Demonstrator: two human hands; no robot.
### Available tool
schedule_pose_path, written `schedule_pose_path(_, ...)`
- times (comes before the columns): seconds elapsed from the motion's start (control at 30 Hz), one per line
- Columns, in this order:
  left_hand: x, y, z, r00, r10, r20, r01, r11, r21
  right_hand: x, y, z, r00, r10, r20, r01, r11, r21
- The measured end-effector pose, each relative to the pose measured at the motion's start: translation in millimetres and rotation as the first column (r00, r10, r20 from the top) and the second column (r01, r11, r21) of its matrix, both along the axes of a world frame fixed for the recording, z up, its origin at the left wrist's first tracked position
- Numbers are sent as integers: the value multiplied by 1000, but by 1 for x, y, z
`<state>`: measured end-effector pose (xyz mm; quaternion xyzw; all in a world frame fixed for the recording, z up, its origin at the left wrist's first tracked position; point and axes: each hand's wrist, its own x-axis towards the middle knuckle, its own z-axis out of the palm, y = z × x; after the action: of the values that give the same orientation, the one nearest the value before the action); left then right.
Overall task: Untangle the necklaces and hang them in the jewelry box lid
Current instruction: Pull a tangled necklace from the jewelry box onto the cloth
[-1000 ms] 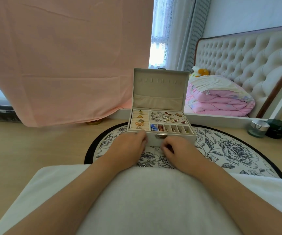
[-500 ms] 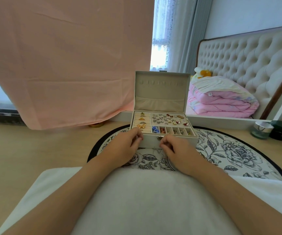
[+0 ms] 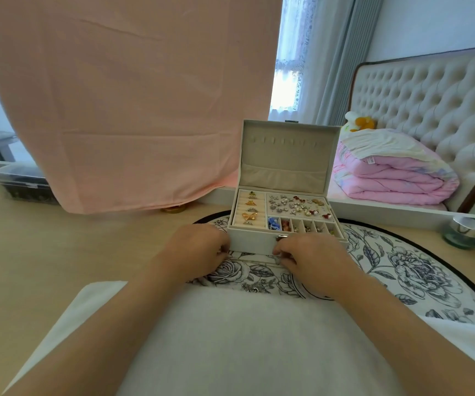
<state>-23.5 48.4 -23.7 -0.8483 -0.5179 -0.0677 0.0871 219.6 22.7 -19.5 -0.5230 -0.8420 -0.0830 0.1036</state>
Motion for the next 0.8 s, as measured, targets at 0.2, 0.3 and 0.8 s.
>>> schedule_pose_path(0.2, 20, -12, 21, 982, -121, 144, 139, 982, -125, -22, 1, 20, 990, -22, -138, -34, 922, -386)
schedule_pose_path(0.3, 29, -19, 9, 957, -132, 257, 223, 903, -367, -29, 0, 16, 991, -26, -128, -37, 883, -467)
schedule_pose_path(0.8, 0, 0, -7, 892, -206, 403, 370, 846, -385, -21, -13, -4, 818, -214, -534, -20, 917, -399)
